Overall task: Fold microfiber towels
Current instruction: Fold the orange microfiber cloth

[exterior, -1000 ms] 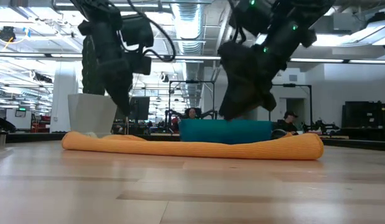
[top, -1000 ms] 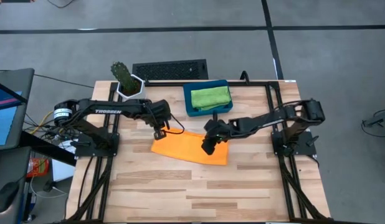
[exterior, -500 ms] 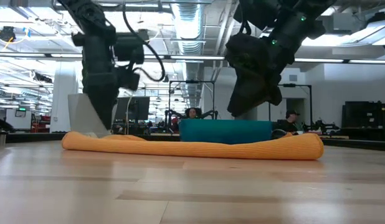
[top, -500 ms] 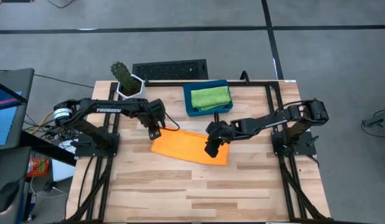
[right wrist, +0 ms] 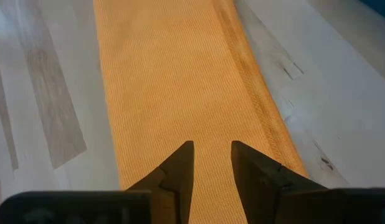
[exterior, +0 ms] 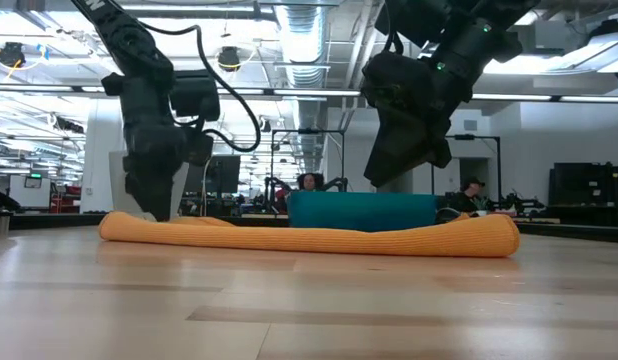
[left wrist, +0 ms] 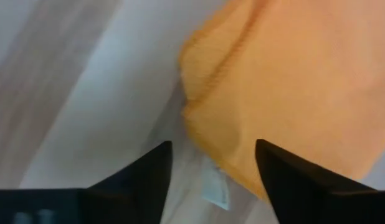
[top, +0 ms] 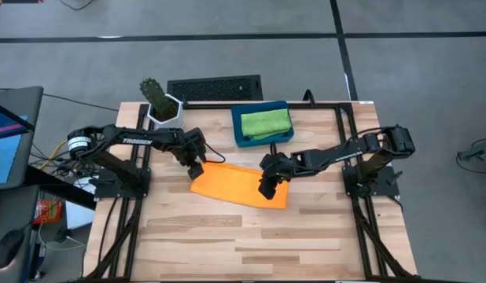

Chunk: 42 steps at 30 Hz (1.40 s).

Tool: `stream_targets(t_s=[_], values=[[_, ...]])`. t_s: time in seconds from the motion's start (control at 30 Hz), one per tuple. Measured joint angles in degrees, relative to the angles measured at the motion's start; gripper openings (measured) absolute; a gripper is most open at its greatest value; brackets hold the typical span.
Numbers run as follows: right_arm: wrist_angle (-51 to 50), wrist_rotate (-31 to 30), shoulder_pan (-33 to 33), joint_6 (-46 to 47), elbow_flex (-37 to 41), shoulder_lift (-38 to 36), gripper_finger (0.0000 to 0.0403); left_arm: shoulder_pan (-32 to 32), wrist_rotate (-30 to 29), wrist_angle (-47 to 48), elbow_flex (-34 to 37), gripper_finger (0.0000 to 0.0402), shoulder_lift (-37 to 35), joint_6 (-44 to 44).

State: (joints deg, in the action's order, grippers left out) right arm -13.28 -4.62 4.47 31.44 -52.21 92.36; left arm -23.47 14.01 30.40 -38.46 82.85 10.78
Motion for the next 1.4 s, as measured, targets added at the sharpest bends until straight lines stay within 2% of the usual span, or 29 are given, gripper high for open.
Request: stream_targets(t_s=[0.13,0.33,0.4,0.57,0.77,0.97,1.1,1.27,1.4], values=[[-0.05,0.00,0.00,0.00,0.00,0.00,0.0131,-0.02,-2.66,-0.26,0.00,0.0152,0.00,0.97],[-1.69,0.00,0.00,0.00,0.00,0.00,0.0131,0.00,-2.72,-3.02,0.00,0.0033,0.00,1.03],[-2.48,0.00,0.00,0.00,0.00,0.00,0.0131,-0.02,-2.72,-4.03,-0.01,0.0009,0.00,1.74],[-3.53,0.00,0.00,0.00,0.00,0.00,0.0131,0.00,-0.13,-3.49,-0.02,0.0004,0.00,4.72],[-3.91,-0.10,0.00,0.00,0.00,0.00,0.0131,0.55,1.91,3.83,-2.65,0.0002,0.00,7.34],[-3.93,-0.45,0.00,0.00,0.00,0.00,0.0131,1.68,-2.63,11.61,-8.87,0.0001,0.00,6.73],[-3.93,-2.13,0.00,0.00,0.00,0.00,0.0131,1.95,-5.40,12.10,-11.82,0.0000,0.00,4.51],[-3.95,-2.78,0.00,0.00,0.00,0.00,0.0131,1.88,-10.39,12.23,-12.42,0.0000,0.71,2.55],[-4.14,-2.78,0.00,0.00,0.00,0.00,0.0131,1.75,-10.49,12.27,-11.95,0.0000,2.71,2.13]])
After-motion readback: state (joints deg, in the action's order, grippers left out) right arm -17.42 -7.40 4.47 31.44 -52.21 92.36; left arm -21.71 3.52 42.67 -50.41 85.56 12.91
